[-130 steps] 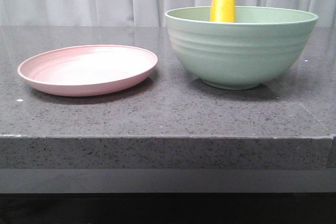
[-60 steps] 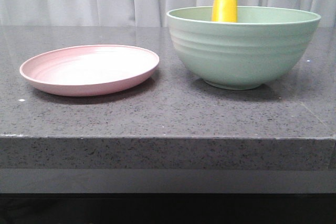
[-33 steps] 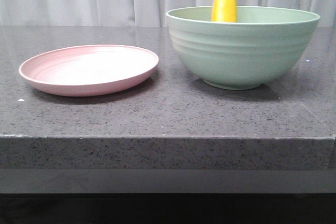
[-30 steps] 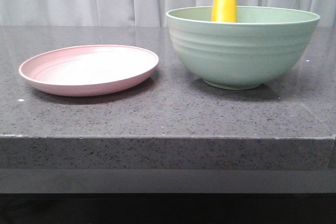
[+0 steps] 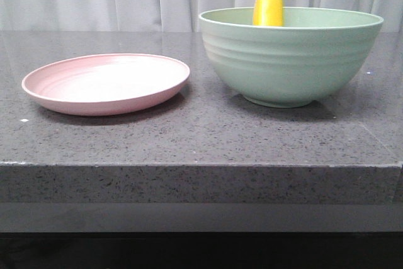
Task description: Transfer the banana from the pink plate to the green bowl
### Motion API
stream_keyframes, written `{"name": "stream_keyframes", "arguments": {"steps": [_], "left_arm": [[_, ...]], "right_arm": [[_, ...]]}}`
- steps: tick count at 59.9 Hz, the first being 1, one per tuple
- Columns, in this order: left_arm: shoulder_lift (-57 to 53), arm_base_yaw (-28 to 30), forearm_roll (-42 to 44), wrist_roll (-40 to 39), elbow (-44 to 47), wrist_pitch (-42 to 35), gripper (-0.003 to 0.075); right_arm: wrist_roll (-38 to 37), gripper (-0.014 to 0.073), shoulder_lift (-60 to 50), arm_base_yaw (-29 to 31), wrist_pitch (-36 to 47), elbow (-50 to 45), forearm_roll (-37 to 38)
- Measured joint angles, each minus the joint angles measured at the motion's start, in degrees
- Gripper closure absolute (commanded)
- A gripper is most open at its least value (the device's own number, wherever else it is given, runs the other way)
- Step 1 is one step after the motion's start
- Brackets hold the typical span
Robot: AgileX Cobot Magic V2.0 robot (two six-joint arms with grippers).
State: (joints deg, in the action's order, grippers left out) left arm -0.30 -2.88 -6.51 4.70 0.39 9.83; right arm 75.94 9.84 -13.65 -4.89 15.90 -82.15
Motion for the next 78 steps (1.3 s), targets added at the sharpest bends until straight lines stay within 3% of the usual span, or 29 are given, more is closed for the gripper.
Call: {"name": "stream_keyframes", "arguments": {"steps": [57, 65, 72, 78], "left_arm": [[0.0, 0.1, -0.1, -0.1, 0.0, 0.0, 0.0741], [0.0, 0.1, -0.1, -0.1, 0.0, 0.0, 0.0741], [0.0, 0.1, -0.1, -0.1, 0.0, 0.0, 0.0741], [0.0, 0.1, -0.1, -0.1, 0.0, 0.0, 0.0741]], "right_arm": [[-0.5, 0.0701, 0.0, 0.0, 0.3, 0.0, 1.6], [-9.5, 0.0701, 0.0, 0.0, -1.8, 0.0, 13.4], [-24.9, 0.0701, 0.0, 0.0, -3.5, 0.0, 29.5], [-42.9, 0.0701, 0.0, 0.0, -4.6, 0.0, 46.2]]}}
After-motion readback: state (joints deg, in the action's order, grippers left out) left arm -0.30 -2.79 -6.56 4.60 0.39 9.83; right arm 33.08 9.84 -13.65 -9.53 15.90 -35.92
